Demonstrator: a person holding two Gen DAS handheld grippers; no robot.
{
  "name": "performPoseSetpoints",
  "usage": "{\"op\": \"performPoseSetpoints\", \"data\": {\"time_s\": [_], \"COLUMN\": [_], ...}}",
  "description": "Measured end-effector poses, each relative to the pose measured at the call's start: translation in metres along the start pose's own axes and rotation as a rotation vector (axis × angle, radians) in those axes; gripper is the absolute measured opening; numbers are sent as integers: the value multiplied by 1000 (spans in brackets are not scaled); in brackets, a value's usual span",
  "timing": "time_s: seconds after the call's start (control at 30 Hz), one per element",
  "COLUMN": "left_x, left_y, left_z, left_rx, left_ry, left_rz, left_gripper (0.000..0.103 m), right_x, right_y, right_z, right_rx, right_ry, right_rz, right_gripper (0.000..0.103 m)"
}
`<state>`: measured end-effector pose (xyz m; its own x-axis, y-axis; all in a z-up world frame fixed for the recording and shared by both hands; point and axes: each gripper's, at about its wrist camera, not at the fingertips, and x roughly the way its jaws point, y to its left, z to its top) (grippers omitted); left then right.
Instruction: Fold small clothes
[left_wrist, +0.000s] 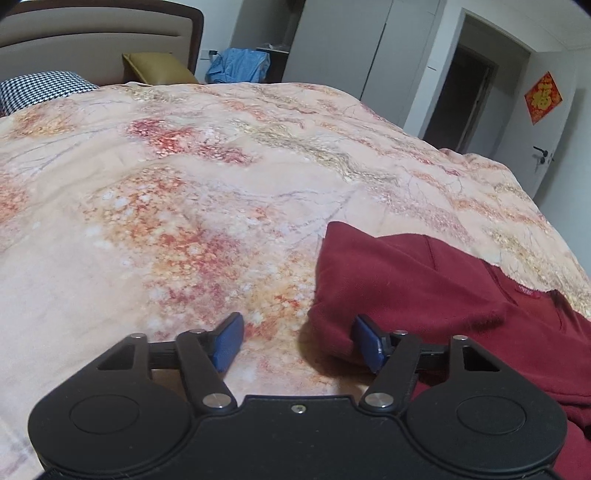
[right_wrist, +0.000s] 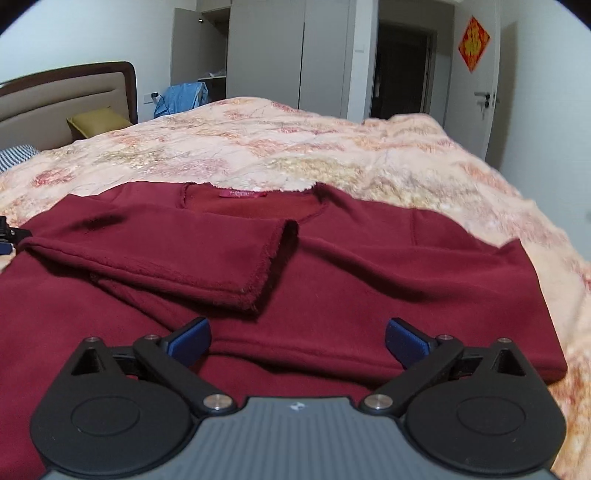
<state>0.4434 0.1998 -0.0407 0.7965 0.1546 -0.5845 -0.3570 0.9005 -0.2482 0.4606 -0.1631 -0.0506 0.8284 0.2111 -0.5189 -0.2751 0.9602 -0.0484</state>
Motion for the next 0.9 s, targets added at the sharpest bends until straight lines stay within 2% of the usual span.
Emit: {"op": "performPoseSetpoints", "data": {"time_s": [0.13, 0.23, 0.37, 0.5, 0.77, 0.9], "left_x": [-25, -51, -90, -122, -164, -183], "left_y": [-1, -2, -3, -3, 0, 7], "left_z": [-7, -22, -51, -86, -142, -154], "left_rx": [36, 69, 124, 172, 311, 325], "left_ry": [-14, -24, -35, -18, 7, 19], "left_rz": [-23, -69, -134, -182, -164, -178], "left_gripper": [88, 98, 101, 102, 102, 102], "right_x": [-29, -50, -82, -112, -153, -175], "right_y": [-12, -20, -29, -32, -37, -40], "right_z": [-15, -34, -66, -92, -120, -131], "right_rx": [-26, -45, -2, -2, -13, -22], "right_ry": [-1, 37, 45, 15, -1, 54], "right_rz": [25, 14, 24, 11, 17, 18], "right_gripper": [103, 103, 103, 103, 103, 103]}}
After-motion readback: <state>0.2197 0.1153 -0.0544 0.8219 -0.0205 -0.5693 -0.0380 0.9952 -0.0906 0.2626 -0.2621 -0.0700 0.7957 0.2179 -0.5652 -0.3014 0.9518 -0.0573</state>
